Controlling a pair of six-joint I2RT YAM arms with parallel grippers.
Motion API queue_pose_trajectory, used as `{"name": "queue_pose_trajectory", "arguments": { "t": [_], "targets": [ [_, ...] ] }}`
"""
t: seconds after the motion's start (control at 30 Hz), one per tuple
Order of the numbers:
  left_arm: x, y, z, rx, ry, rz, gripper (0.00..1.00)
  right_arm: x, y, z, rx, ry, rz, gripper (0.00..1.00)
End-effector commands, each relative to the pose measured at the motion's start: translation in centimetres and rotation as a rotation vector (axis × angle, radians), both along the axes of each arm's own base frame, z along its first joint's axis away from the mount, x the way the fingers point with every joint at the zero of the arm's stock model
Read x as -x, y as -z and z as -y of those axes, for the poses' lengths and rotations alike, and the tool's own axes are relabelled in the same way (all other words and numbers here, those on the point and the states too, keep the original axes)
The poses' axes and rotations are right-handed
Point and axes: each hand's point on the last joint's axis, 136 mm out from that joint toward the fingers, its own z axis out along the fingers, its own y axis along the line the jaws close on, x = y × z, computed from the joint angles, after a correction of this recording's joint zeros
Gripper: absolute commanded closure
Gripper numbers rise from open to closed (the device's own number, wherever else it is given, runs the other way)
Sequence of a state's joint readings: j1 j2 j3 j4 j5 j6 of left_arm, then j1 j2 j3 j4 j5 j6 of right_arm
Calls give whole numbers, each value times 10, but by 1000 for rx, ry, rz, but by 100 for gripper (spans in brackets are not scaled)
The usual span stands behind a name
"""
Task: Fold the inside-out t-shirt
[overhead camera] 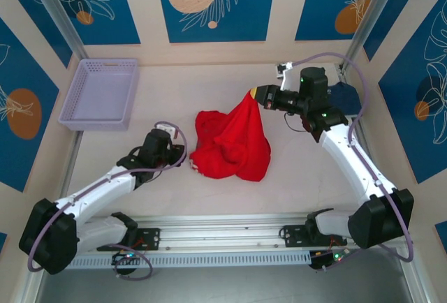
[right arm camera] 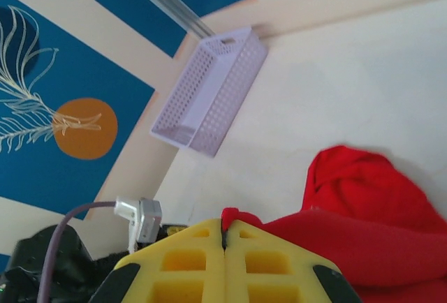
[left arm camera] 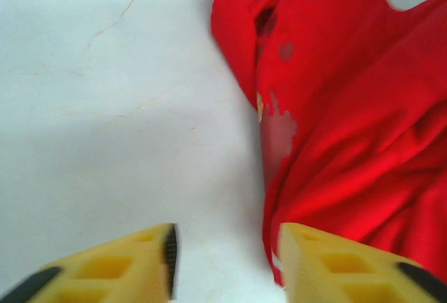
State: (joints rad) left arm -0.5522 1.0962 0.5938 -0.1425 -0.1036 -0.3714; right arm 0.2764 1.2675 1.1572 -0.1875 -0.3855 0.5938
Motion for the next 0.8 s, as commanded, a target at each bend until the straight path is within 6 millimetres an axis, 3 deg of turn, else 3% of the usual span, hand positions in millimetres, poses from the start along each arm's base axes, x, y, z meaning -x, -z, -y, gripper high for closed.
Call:
{"name": "queue_pose_trajectory", "arguments": {
  "t": [0.0, 0.13, 0.2, 0.4, 0.53, 0.7, 0.77],
  "targets": [
    [4, -42, 28, 140, 119, 90, 48, 6, -11, -6, -34, -35, 34, 100],
    [21, -77, 82, 299, 370, 128, 36, 7, -7, -7, -28, -35, 26, 100],
    [27, -83, 102, 340, 449, 107, 34, 7, -8, -8, -25, -35, 28, 100],
    [24, -74, 143, 384, 514, 14, 33, 5, -12, -8, -19, -32, 38, 100],
    [24, -65, 168, 400, 534, -27, 40, 4, -13, -8, -13, -29, 44, 100],
    [15, -58, 176, 400, 502, -40, 64, 2, -11, -7, -8, -26, 40, 100],
    [17, -57, 176, 398, 503, -43, 68, 1, -11, -4, -4, -20, 43, 100]
  ]
}}
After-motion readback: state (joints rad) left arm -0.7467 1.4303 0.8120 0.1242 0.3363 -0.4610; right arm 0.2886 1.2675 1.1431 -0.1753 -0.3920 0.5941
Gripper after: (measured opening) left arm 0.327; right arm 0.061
